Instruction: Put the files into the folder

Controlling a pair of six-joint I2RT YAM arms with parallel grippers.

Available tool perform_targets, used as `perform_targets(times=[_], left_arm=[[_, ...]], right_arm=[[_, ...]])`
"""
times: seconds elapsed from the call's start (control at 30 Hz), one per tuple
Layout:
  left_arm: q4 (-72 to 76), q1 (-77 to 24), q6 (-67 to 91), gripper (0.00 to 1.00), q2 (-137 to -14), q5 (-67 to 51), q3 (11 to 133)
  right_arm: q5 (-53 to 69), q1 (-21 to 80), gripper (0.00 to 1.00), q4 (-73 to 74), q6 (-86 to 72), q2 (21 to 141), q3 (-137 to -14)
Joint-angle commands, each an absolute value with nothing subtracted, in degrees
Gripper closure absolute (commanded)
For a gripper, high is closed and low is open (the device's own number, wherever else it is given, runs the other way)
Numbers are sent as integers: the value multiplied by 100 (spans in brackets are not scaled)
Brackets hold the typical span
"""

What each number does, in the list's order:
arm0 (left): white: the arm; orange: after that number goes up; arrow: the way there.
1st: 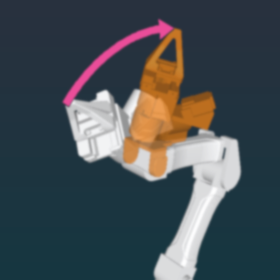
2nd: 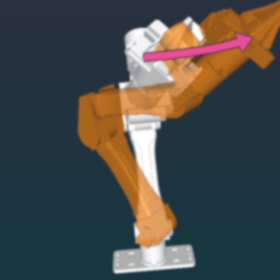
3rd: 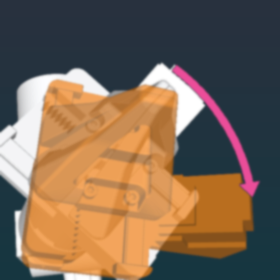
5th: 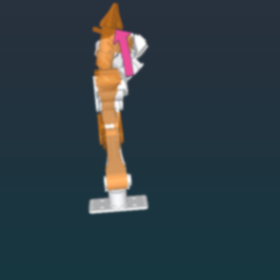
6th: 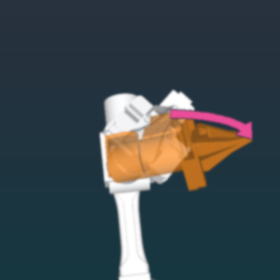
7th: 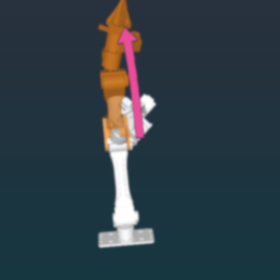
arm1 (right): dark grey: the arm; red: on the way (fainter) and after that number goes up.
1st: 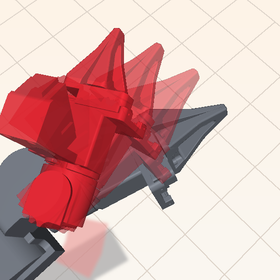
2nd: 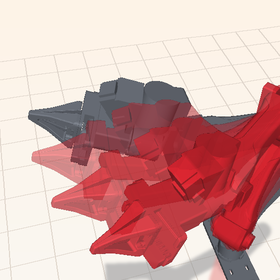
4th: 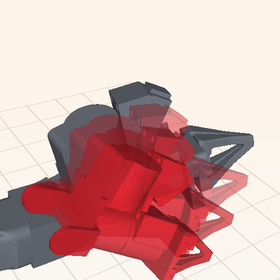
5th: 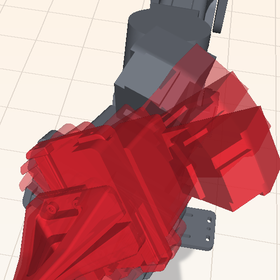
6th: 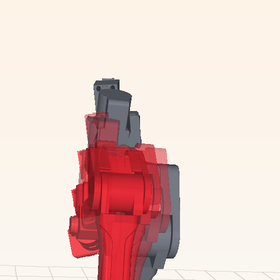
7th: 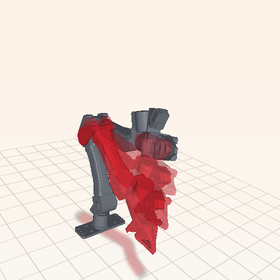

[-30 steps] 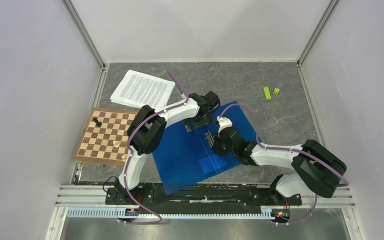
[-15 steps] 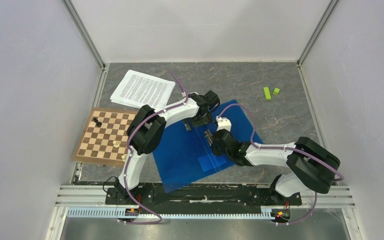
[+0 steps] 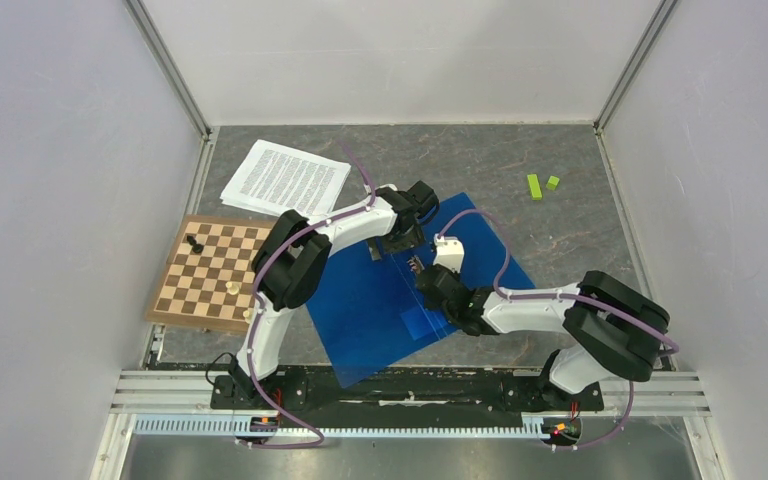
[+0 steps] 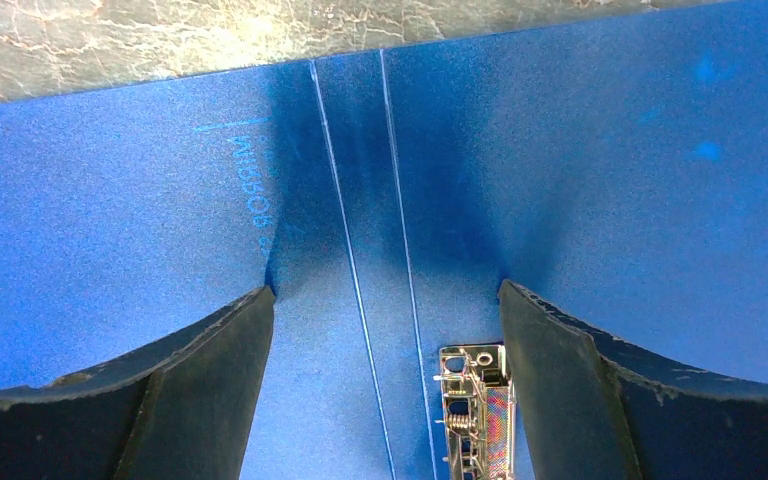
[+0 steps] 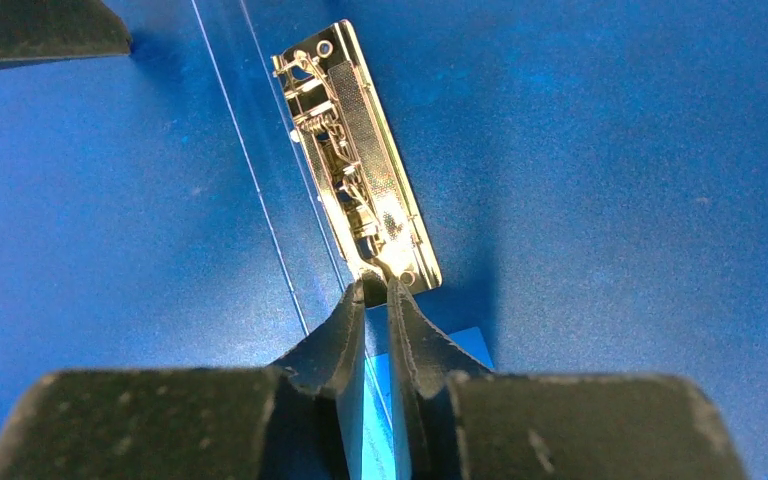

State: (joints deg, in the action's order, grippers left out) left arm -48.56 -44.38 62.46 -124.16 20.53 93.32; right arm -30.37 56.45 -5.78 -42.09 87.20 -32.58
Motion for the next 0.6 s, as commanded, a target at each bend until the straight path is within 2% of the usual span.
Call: perform_targets(times=[0.0,0.23,0.3,0.57], left_arm=[[-4716,-4357,6131,11,-13218,1724,8697],[-4479,-4358,6271,11,-13116,1650,8377],[-4398,-4359,6315,11,-13104,1605,8244],[-4160,-4354,6372,11,-12968,1564,7930]], right_arm=[[-3211,5565,100,867,-4359,9336,-2900],[-3011,5451,97,1478,-4459,9623,-3255],[-2896,5393,93,1597,-4528,9723,-3331],[-2609,5025,87,2098,-4767,9923,-3495]])
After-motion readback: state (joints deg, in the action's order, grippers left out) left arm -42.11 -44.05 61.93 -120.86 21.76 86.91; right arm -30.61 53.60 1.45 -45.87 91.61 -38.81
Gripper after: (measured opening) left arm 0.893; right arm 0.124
